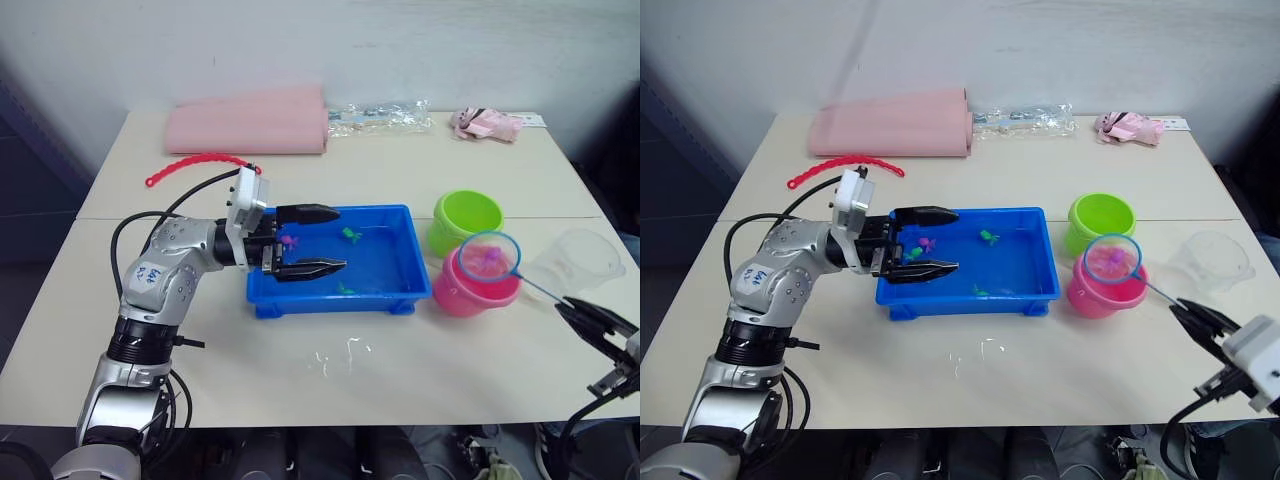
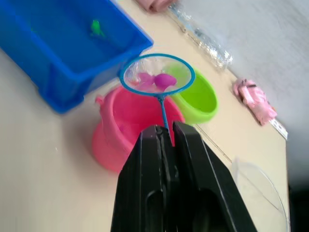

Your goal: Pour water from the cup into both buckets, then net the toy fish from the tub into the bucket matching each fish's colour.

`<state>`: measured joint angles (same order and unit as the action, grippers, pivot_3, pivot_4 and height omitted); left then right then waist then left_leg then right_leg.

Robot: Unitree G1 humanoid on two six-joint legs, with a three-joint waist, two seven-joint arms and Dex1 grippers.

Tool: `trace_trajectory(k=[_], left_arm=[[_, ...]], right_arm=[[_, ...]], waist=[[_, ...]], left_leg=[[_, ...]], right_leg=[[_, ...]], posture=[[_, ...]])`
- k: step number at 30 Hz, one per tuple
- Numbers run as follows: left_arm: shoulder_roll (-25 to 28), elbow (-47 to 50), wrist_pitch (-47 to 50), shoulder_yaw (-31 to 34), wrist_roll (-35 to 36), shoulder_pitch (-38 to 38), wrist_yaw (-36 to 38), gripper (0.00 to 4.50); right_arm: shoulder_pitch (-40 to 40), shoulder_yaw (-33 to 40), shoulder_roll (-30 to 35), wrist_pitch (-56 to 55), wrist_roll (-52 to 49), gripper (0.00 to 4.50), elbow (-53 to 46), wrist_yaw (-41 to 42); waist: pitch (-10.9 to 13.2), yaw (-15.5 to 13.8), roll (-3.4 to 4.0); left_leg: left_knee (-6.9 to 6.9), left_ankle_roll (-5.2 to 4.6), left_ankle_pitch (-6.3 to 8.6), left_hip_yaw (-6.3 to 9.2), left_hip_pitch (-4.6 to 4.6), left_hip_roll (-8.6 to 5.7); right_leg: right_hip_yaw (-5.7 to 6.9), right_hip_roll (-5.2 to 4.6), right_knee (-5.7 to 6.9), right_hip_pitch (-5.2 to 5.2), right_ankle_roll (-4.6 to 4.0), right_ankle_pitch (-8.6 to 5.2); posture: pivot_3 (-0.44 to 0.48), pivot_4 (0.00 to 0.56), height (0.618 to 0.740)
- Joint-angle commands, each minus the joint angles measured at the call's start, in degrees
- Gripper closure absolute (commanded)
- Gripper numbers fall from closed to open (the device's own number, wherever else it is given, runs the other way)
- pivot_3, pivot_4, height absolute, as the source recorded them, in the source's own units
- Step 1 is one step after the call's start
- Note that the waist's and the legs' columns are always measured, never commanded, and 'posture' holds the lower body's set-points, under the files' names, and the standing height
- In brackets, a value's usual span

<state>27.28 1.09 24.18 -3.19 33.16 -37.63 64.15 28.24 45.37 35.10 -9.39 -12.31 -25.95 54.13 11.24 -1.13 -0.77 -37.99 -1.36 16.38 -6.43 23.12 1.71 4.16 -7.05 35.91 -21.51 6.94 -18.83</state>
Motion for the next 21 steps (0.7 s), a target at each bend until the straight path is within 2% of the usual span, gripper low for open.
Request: trace_trajectory(k=[1, 5, 9, 14, 21], left_arm=[[-0.45, 0.16, -1.62, 0.14, -0.53, -0.63, 0.83, 0.04], [-0.81, 0.24, -2.46, 0.41, -0.79, -0.09, 0.91, 0.04], [-0.95, 0.46, -3.68, 0.58, -1.38, 0.82, 0.66, 0.04], [-0.68, 0.26, -4.46, 0.65, -2.17, 1.35, 0.51, 0.04], [-0.64, -0.23, -5.59, 0.90, -3.33, 1.90, 0.03, 0.04]], right_arm=[[-1.21, 0.82, 1.67, -10.34, 7.06, 4.50, 4.05, -3.86], [-2.38, -0.36, 4.98, -22.67, 16.33, 4.50, 10.27, -7.70], [-4.94, 0.19, 9.68, -35.57, 27.47, 4.50, 16.09, -15.03], [-6.71, 1.19, 14.08, -40.62, 35.93, 4.50, 21.98, -22.60], [-8.90, -2.16, 18.51, -42.59, 37.00, 4.50, 26.10, -27.87]], waist=[[0.00, 0.17, 0.00], [0.00, 0.29, 0.00], [0.00, 0.36, 0.00], [0.00, 0.33, -0.01], [0.00, 0.93, -0.01]], left_leg=[[-0.01, 0.00, 0.00, -0.01, -0.01, 0.00], [-0.01, 0.04, -0.02, -0.04, -0.07, 0.00], [-0.01, 0.06, -0.03, -0.04, -0.06, 0.00], [-0.02, 0.10, -0.07, -0.03, -0.06, 0.00], [-0.03, 0.11, -0.12, -0.01, -0.06, 0.01]], right_leg=[[-0.02, 0.00, 0.00, 0.00, 0.00, 0.00], [-0.10, -0.01, 0.03, 0.01, 0.01, 0.01], [-0.10, -0.01, 0.00, 0.00, 0.01, 0.01], [-0.10, -0.02, 0.00, 0.02, 0.01, 0.01], [-0.09, -0.03, 0.01, 0.03, 0.01, 0.01]], posture=[[0.000, 0.150, 0.740], [0.000, 0.150, 0.740], [0.000, 0.150, 0.740], [0.000, 0.150, 0.740], [0.000, 0.150, 0.740]])
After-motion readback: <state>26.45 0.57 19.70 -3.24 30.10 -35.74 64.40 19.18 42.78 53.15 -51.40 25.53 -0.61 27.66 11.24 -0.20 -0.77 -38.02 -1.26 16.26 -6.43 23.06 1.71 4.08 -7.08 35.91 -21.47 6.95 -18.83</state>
